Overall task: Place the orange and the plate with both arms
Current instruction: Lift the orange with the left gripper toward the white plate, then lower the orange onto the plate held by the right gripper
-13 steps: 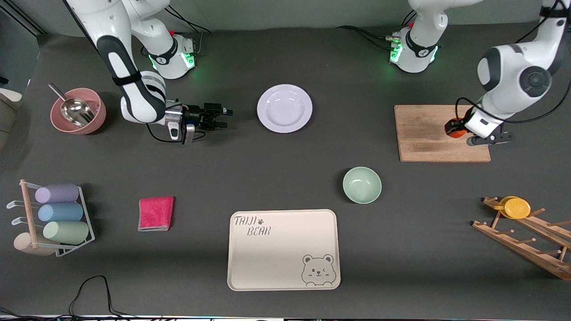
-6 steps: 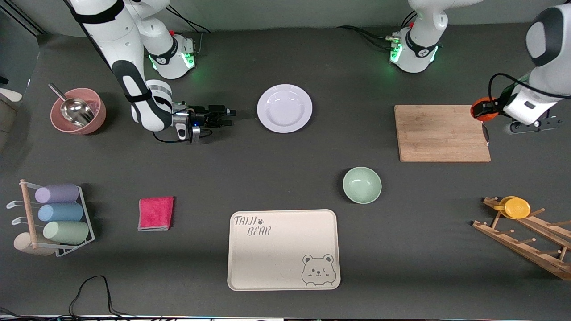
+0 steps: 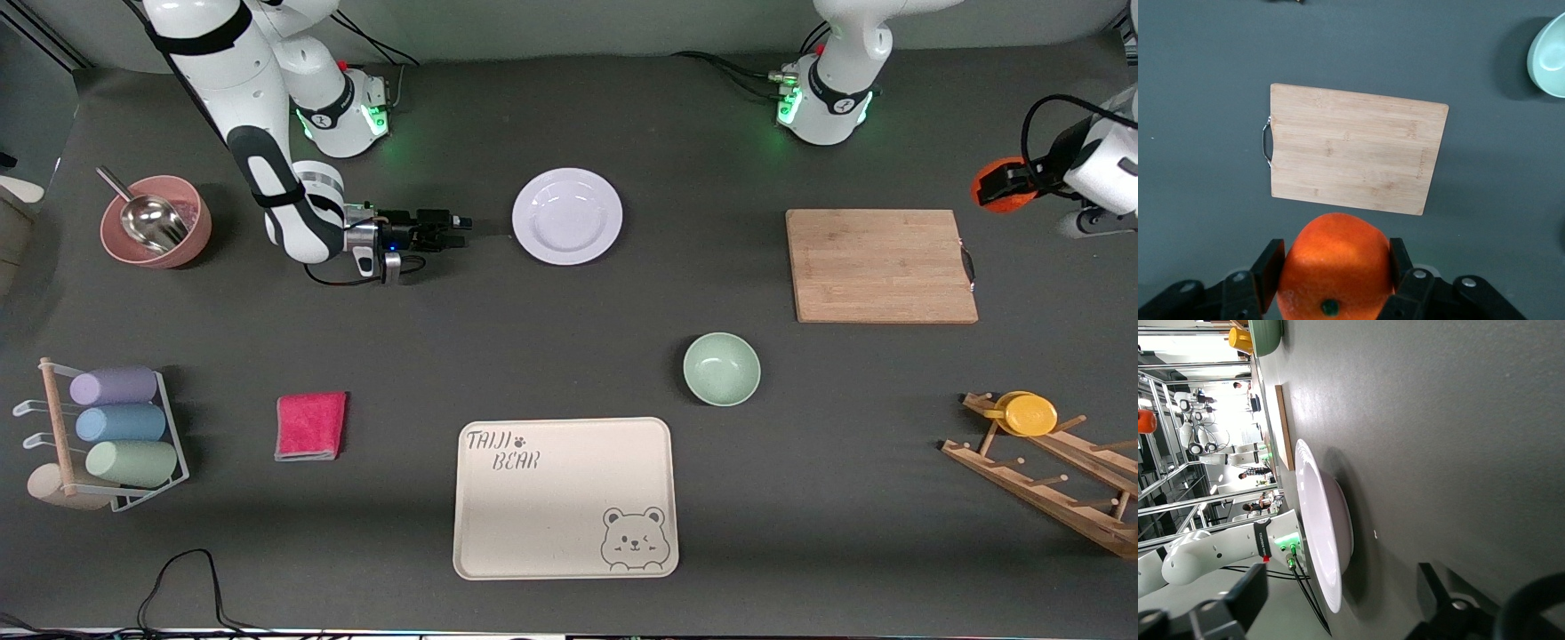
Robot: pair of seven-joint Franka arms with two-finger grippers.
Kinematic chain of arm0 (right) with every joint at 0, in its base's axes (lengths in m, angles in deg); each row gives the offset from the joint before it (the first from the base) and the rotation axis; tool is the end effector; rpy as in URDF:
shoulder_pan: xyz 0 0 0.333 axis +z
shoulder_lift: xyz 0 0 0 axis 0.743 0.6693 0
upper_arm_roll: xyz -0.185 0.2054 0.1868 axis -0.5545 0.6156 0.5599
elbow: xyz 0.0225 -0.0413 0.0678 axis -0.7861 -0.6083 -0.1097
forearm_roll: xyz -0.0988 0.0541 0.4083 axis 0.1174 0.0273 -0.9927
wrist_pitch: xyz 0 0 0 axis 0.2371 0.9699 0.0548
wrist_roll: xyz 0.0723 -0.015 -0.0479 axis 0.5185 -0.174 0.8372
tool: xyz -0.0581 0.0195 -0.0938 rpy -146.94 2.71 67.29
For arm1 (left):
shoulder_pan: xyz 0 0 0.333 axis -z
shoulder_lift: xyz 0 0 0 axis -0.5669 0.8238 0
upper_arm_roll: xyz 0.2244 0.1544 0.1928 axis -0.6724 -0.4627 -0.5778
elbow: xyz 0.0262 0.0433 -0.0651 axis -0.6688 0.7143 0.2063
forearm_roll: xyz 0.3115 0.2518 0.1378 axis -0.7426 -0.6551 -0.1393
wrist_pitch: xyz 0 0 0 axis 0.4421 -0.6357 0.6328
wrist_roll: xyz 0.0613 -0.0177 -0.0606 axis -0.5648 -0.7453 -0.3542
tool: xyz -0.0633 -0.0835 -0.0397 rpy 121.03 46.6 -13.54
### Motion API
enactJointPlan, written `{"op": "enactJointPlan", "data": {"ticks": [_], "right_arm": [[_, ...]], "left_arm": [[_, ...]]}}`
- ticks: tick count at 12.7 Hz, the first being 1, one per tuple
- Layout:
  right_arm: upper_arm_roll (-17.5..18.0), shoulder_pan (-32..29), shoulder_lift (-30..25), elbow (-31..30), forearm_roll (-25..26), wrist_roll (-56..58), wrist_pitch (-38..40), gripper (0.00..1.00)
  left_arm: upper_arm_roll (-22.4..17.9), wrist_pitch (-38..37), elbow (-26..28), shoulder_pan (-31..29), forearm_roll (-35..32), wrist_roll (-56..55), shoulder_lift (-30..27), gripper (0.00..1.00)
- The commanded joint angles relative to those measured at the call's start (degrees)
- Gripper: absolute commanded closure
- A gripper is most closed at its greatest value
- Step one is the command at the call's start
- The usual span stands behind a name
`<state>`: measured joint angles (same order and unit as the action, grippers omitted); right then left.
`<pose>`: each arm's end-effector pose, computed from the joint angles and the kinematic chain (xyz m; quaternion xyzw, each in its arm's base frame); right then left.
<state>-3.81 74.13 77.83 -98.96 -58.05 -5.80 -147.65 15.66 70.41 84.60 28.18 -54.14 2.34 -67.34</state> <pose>0.3234 0.1522 0.0881 -0.8276 0.0163 0.0751 0.5561 0.4897 0.0499 0.5575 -0.9920 -0.0560 0.1114 0.0188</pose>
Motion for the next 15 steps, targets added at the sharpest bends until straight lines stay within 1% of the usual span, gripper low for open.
{"op": "enactJointPlan", "data": {"ticks": [1,2,3,5,6,7,9,11,13,15], "right_arm": [[0.2,-0.2,1.1,0.5,-1.3,-1.1,0.8,0.36],[0.3,-0.2,1.1,0.5,-1.3,-1.0,0.8,0.44],[0.3,-0.2,1.1,0.5,-1.3,-1.0,0.8,0.47],[0.3,-0.1,1.2,0.4,-1.2,-0.8,0.8,0.47],[0.3,-0.1,1.3,0.4,-1.2,-0.5,0.8,0.56],[0.3,-0.1,1.7,0.4,-1.2,-0.3,0.8,0.57],[0.3,-0.1,2.1,0.4,-1.2,0.4,0.8,0.57],[0.3,-0.1,3.1,0.5,-1.2,2.3,1.0,0.57],[0.4,-0.1,4.0,0.5,-1.2,4.5,1.7,0.57],[0.3,-0.1,4.1,0.5,-1.2,4.8,1.7,0.57]], "left_arm": [[0.5,-3.4,-3.9,0.4,1.8,0.3,1.1,1.00],[1.3,-3.4,-4.0,0.4,1.9,-0.3,1.1,1.00],[2.3,-3.2,-3.9,0.3,2.0,-0.7,1.3,1.00],[4.2,-3.2,-3.9,1.4,3.7,-4.7,1.3,1.00],[6.0,-3.0,-3.9,2.2,4.2,-7.3,1.3,1.00],[8.4,-2.7,-3.9,3.2,5.6,-11.2,1.4,1.00],[14.7,-1.3,-4.1,4.3,7.8,-19.9,2.3,1.00],[22.3,2.1,-4.3,4.4,9.7,-28.5,4.0,1.00],[30.1,5.2,-6.4,4.5,9.8,-37.5,8.3,1.00],[35.8,9.3,-7.0,4.6,9.2,-45.3,12.4,1.00]]}}
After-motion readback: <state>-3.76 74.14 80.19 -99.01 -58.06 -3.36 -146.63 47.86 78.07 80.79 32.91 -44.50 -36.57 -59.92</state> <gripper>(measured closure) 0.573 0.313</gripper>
